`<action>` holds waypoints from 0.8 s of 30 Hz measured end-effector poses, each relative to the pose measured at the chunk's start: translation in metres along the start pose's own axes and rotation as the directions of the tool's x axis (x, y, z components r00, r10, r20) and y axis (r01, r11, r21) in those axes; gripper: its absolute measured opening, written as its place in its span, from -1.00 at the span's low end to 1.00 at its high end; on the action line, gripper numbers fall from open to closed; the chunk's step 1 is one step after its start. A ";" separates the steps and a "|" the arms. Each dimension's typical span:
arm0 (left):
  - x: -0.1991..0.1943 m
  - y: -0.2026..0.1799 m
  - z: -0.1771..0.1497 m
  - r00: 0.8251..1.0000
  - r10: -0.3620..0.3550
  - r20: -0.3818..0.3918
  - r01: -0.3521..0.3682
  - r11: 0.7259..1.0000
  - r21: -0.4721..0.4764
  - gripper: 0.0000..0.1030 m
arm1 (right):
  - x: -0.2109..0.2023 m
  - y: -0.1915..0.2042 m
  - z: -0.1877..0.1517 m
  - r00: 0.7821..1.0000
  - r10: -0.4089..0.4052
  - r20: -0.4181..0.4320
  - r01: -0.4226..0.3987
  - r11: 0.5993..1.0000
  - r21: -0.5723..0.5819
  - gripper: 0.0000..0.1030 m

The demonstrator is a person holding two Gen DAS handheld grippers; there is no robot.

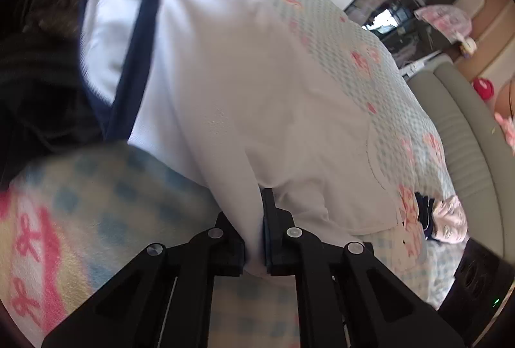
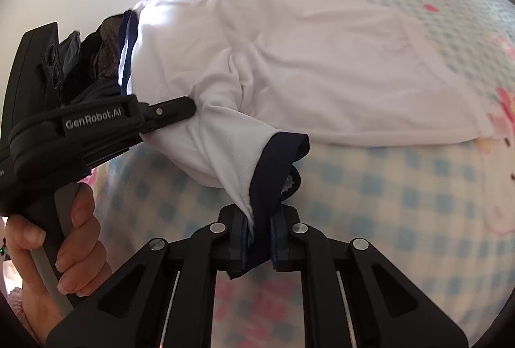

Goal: Fold clothes

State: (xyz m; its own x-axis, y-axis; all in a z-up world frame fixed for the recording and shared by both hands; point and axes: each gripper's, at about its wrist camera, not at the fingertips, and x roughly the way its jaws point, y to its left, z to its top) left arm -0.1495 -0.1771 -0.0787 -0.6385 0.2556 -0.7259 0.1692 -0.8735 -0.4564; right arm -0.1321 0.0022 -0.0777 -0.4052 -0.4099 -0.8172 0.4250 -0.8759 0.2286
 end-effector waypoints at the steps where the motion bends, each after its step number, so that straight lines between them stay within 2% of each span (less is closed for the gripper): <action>1: -0.004 -0.017 -0.002 1.000 -0.004 0.006 0.004 0.999 0.049 -0.84 | -0.011 -0.006 0.002 0.999 -0.024 0.028 0.024 1.000 0.003 -0.85; 3: -0.012 -0.053 -0.009 1.000 -0.007 0.017 0.004 0.988 0.152 -0.84 | -0.036 -0.021 0.002 0.996 -0.057 0.072 0.055 0.998 0.018 -0.86; 5: -0.020 -0.087 -0.022 1.000 -0.018 0.004 0.017 0.968 0.252 -0.84 | -0.061 -0.036 -0.005 0.995 -0.060 0.080 0.057 0.998 0.037 -0.86; 7: -0.027 -0.121 -0.041 0.998 -0.062 -0.019 0.065 0.944 0.323 -0.84 | -0.091 -0.058 -0.025 0.992 -0.063 0.113 0.056 0.996 0.068 -0.86; 9: -0.032 -0.151 -0.059 0.990 -0.123 -0.067 0.139 0.918 0.372 -0.84 | -0.120 -0.086 -0.046 0.985 -0.116 0.130 0.102 0.988 0.114 -0.86; 12: -0.027 -0.204 -0.096 0.961 -0.208 -0.181 0.266 0.868 0.418 -0.84 | -0.163 -0.131 -0.070 0.967 -0.193 0.164 0.156 0.964 0.214 -0.86; 15: -0.022 -0.256 -0.135 0.927 -0.258 -0.272 0.362 0.809 0.463 -0.83 | -0.209 -0.174 -0.080 0.922 -0.321 0.218 0.253 0.923 0.289 -0.85; 16: -0.021 -0.269 -0.144 0.920 -0.265 -0.290 0.378 0.797 0.470 -0.76 | -0.220 -0.186 -0.082 0.910 -0.353 0.218 0.278 0.909 0.312 -0.84; 17: -0.020 -0.279 -0.151 0.918 -0.264 -0.296 0.381 0.794 0.473 -0.74 | -0.228 -0.197 -0.084 0.906 -0.368 0.211 0.286 0.897 0.338 -0.80; 18: -0.021 -0.280 -0.154 0.915 -0.265 -0.304 0.386 0.795 0.468 -0.65 | -0.231 -0.206 -0.088 0.916 -0.352 0.193 0.267 0.893 0.364 -0.76; 19: -0.024 -0.273 -0.156 0.910 -0.270 -0.315 0.394 0.799 0.453 -0.43 | -0.231 -0.212 -0.092 0.927 -0.330 0.176 0.247 0.893 0.377 -0.75; 20: -0.026 -0.266 -0.157 0.905 -0.274 -0.326 0.402 0.804 0.439 -0.34 | -0.230 -0.213 -0.097 0.932 -0.323 0.166 0.242 0.893 0.380 -0.71; 22: -0.031 -0.252 -0.160 0.894 -0.284 -0.347 0.417 0.811 0.410 -0.27 | -0.228 -0.211 -0.104 0.930 -0.331 0.160 0.252 0.890 0.380 -0.52; 23: -0.036 -0.237 -0.160 0.906 -0.270 -0.325 0.390 0.832 0.395 -0.25 | -0.228 -0.212 -0.107 0.930 -0.330 0.160 0.248 0.888 0.387 -0.48; 24: -0.045 -0.215 -0.158 0.932 -0.236 -0.274 0.330 0.866 0.376 -0.21 | -0.228 -0.215 -0.111 0.933 -0.326 0.153 0.243 0.883 0.401 -0.46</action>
State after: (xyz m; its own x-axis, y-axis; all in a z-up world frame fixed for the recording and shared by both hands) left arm -0.0385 0.0646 -0.0289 -0.4294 0.5583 -0.7099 -0.3463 -0.8278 -0.4415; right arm -0.0412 0.3122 0.0010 -0.6404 -0.1357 -0.7559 -0.0473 -0.9754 0.2152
